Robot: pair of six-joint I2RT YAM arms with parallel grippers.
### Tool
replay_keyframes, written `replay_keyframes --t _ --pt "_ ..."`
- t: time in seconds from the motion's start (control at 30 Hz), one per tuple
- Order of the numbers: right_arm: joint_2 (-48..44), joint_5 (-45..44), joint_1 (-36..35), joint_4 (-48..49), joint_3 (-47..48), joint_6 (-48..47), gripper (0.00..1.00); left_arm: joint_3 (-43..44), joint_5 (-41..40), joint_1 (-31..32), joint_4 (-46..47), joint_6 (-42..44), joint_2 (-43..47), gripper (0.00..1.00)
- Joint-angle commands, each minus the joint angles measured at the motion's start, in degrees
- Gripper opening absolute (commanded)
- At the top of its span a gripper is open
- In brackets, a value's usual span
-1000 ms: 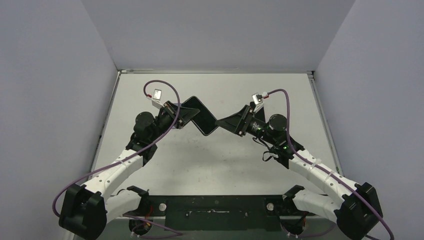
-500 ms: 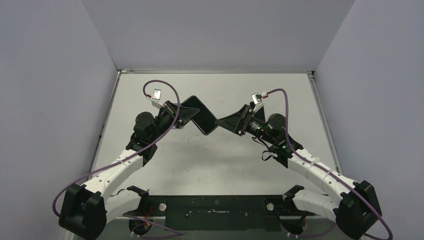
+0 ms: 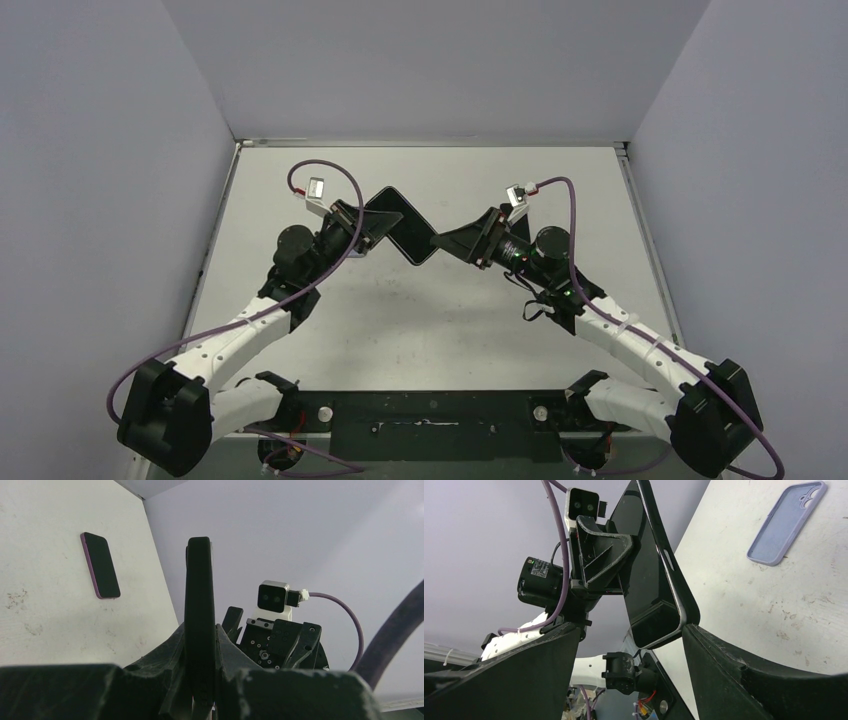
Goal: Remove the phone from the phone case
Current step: Remove the phone case from the phone.
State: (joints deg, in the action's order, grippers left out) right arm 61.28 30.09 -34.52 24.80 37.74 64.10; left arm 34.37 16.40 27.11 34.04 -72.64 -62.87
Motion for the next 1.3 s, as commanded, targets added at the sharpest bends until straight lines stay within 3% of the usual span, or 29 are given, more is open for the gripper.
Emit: replay_keyframes --t 0.0,0.77,1.27 --pt "1.4 2.4 -1.9 3.4 0.0 0.1 0.76 3.6 4.8 4.6 12.9 -4.2 0.2 0.0" --pt "-0.2 2.7 -1.9 2.5 0.7 -2.6 0.76 4.5 4.7 8.2 17.2 -5.0 -2.2 0.0" --pt "-5.3 -0.4 -0.6 -7.1 0.6 -7.3 0.87 4.3 4.3 6.3 13.6 -3.3 0.9 0.0"
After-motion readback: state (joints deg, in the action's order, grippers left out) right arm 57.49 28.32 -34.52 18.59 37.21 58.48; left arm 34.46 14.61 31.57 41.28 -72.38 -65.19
